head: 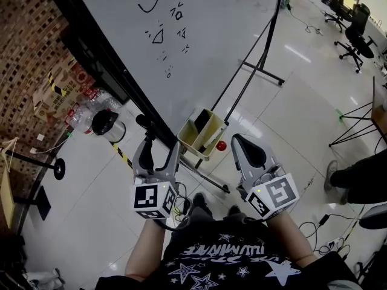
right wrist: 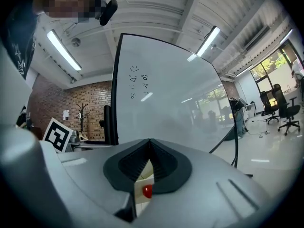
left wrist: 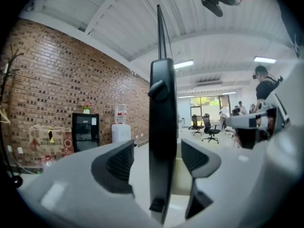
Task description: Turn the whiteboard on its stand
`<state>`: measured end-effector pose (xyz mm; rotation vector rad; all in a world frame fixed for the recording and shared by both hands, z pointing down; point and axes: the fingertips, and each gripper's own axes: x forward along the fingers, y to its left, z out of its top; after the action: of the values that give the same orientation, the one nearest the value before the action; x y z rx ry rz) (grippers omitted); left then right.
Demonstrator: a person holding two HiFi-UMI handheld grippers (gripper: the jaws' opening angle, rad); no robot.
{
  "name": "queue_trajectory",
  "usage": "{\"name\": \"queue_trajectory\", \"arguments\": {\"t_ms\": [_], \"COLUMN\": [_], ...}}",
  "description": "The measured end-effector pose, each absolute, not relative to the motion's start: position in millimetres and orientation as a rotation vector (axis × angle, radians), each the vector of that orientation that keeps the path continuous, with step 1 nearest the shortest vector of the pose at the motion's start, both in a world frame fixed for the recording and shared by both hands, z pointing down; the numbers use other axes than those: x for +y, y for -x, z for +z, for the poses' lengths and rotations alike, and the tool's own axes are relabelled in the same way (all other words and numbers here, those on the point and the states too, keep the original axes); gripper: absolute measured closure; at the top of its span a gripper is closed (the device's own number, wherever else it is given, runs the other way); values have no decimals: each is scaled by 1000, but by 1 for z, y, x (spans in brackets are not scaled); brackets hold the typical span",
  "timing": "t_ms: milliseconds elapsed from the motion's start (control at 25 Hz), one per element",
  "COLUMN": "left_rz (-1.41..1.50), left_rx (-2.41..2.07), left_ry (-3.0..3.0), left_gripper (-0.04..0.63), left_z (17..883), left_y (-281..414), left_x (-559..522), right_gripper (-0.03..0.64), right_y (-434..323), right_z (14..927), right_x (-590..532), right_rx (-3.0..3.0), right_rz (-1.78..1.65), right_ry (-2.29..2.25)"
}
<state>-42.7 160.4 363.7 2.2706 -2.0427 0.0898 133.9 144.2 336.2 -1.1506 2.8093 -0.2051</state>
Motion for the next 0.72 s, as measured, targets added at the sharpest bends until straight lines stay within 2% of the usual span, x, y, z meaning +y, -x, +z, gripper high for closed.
{"name": "queue_trajectory", "arguments": {"t_ms": [200,400,720], "left_rz": [132,162,30], "left_rx": [-1952,-1820,-1766], "left_ry": [-2261,-2347,-2492], "left_gripper": [287,470,586], "left_z": [384,392,362], "left_y": [15,-27,-79], "left_x": [197,206,178], "right_gripper": [607,607,607], "right_y": [-139,-145,-156], "right_z": [337,338,344], "right_x": [149,151,161], "right_rx": [2803,2806,2824], "right_rz": [-203,-205,-200], "right_ry": [1145,1161,1189]}}
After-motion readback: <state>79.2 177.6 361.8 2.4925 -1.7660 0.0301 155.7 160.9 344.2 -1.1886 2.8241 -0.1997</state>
